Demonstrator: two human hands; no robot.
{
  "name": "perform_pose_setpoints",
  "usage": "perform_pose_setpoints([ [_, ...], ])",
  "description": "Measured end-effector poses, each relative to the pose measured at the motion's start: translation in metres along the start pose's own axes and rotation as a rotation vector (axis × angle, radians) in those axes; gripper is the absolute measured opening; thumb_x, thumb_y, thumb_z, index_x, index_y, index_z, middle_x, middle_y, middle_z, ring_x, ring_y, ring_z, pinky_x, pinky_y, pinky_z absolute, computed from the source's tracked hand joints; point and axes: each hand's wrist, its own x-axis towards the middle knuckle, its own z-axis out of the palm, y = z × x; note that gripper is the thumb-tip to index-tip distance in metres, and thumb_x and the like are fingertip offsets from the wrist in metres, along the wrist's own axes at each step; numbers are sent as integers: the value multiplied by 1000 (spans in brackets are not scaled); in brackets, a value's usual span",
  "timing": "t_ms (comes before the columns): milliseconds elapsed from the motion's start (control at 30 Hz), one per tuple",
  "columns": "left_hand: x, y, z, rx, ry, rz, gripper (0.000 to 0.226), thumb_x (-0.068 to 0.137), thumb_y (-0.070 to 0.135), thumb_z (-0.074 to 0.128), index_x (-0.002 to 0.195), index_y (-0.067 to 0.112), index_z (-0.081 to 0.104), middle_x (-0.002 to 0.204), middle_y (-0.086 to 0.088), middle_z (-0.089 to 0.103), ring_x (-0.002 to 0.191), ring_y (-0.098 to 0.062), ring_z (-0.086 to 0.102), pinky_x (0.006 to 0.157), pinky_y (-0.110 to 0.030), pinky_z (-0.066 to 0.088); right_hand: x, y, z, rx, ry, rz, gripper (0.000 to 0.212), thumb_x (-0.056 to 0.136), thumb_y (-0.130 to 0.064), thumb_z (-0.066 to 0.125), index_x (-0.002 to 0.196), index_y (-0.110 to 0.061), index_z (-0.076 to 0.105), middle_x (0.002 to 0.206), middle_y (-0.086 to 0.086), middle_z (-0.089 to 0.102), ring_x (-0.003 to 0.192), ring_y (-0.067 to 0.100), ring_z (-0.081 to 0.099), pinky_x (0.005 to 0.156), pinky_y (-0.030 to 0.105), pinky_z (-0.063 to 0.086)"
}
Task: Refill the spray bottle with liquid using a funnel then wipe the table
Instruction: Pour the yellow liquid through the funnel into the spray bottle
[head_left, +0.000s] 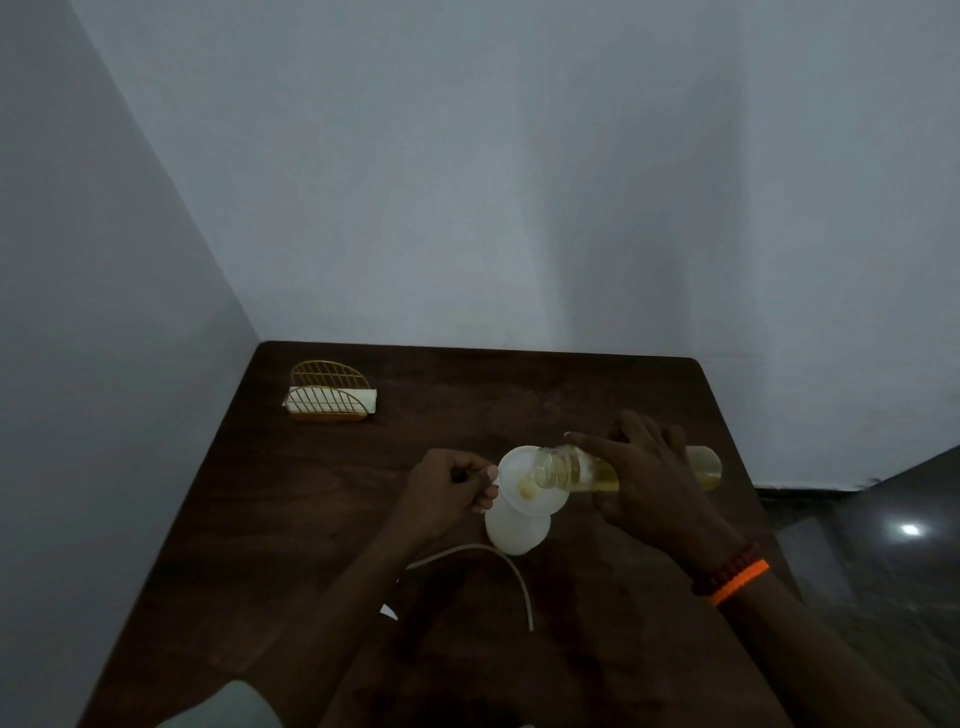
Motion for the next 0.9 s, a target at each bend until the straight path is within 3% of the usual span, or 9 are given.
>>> perform_pose_setpoints([
  [233, 1, 0, 1, 18, 1, 16, 18, 97, 14, 63, 98, 1, 76, 85, -19, 76, 71, -18, 70, 73, -36, 60, 1, 1, 0, -2, 7, 0, 75, 72, -44, 74, 141, -43, 45, 115, -1, 44, 107, 18, 43, 93, 41, 32],
  [600, 1, -2, 0, 3, 3, 17, 18, 97, 14, 63, 101, 1, 75, 87, -19, 76, 76, -24, 71, 78, -42, 61, 0, -1, 0, -3, 14, -2, 75, 70, -40, 75, 140, -42, 47, 111, -3, 42, 103, 16, 42, 91, 39, 32],
  [900, 2, -3, 1, 30, 9, 11, 18, 97, 15, 63, 101, 4, 76, 85, -14, 77, 74, -18, 72, 75, -35, 61, -1, -3, -2, -17, 9, -1, 77, 70, -41, 76, 141, -43, 45, 114, -2, 42, 105, 17, 41, 91, 38, 31],
])
